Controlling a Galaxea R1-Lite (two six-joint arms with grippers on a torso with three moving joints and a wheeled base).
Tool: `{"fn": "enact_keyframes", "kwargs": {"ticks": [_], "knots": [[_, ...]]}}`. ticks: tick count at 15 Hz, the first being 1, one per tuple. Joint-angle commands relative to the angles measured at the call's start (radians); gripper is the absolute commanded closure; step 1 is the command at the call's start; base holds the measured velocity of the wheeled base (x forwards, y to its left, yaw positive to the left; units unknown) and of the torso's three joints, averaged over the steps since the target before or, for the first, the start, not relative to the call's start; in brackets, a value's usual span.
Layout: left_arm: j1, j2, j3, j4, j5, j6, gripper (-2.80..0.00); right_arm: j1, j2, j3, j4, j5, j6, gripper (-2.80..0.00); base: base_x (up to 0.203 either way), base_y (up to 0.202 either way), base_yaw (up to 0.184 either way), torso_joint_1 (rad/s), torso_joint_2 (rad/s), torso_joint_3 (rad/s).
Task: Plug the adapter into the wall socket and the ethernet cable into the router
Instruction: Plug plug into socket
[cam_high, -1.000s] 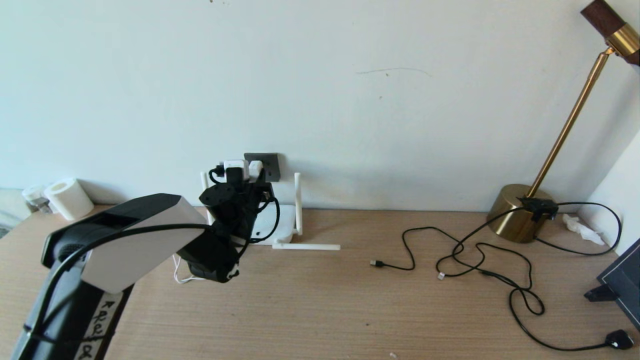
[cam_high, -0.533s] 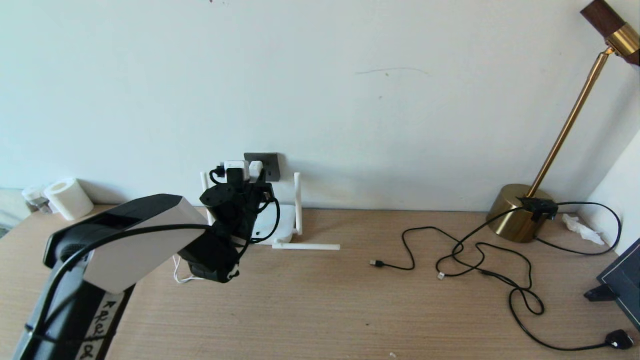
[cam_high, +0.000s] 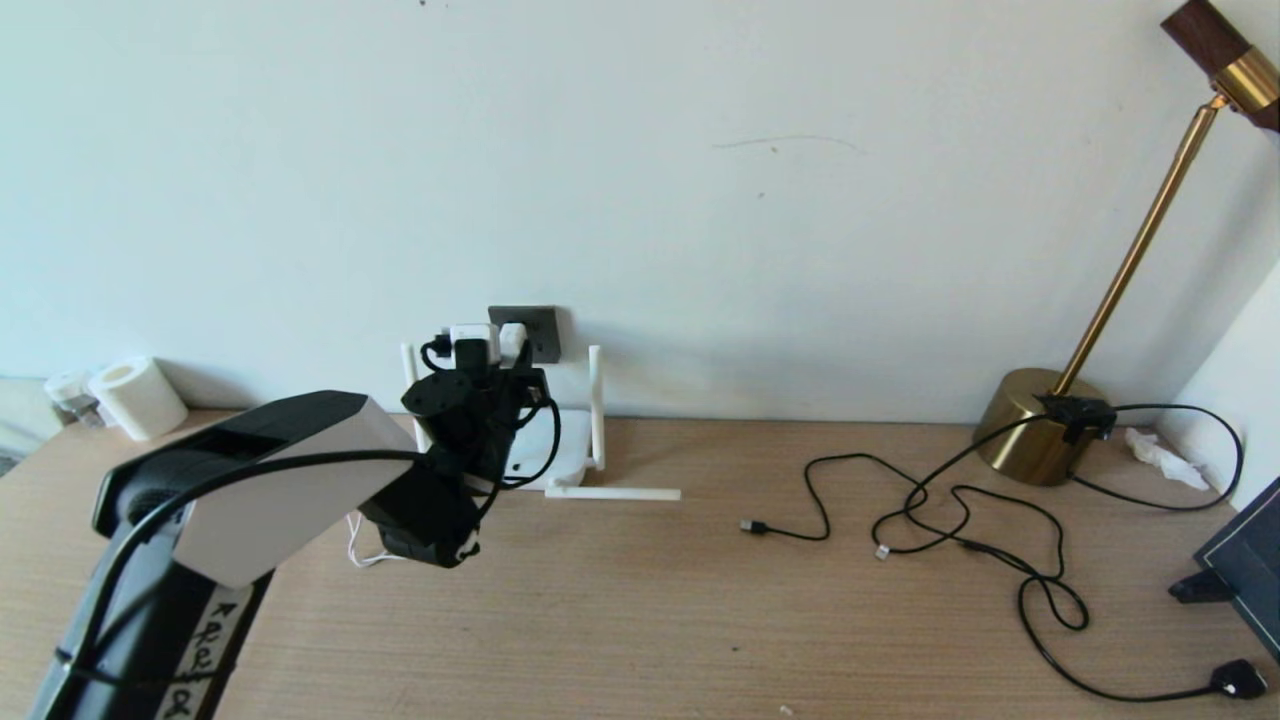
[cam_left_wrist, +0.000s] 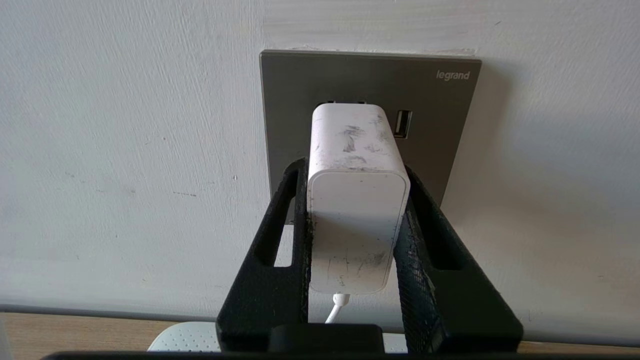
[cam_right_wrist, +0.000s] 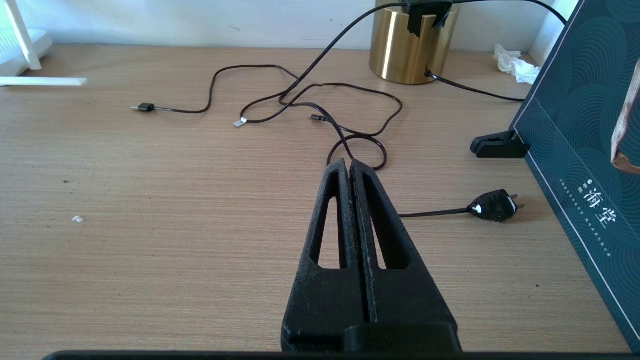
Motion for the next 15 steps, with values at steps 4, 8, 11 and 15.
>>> {"fn": "enact_keyframes", "kwargs": {"ticks": [4,8,11,15], "knots": [[0.001,0.01,-0.023,-0.007,0.002,0.0,0.0,0.0,0.0,0.0,-0.001,0.0,0.0,0.0,0.0,0.0,0.0,0.0,0.0,0.0],[0.002,0.01,-0.029,-0.007,0.002,0.002,0.0,0.0,0.002,0.0,-0.001,0.0,0.0,0.0,0.0,0.0,0.0,0.0,0.0,0.0],[0.005,0.01,-0.036,-0.007,0.002,0.002,0.0,0.0,0.002,0.0,-0.001,0.0,0.0,0.0,0.0,0.0,0.0,0.0,0.0,0.0],[0.006,0.013,-0.037,-0.007,0.002,0.002,0.0,0.0,0.002,0.0,0.0,0.0,0.0,0.0,0.0,0.0,0.0,0.0,0.0,0.0]]}}
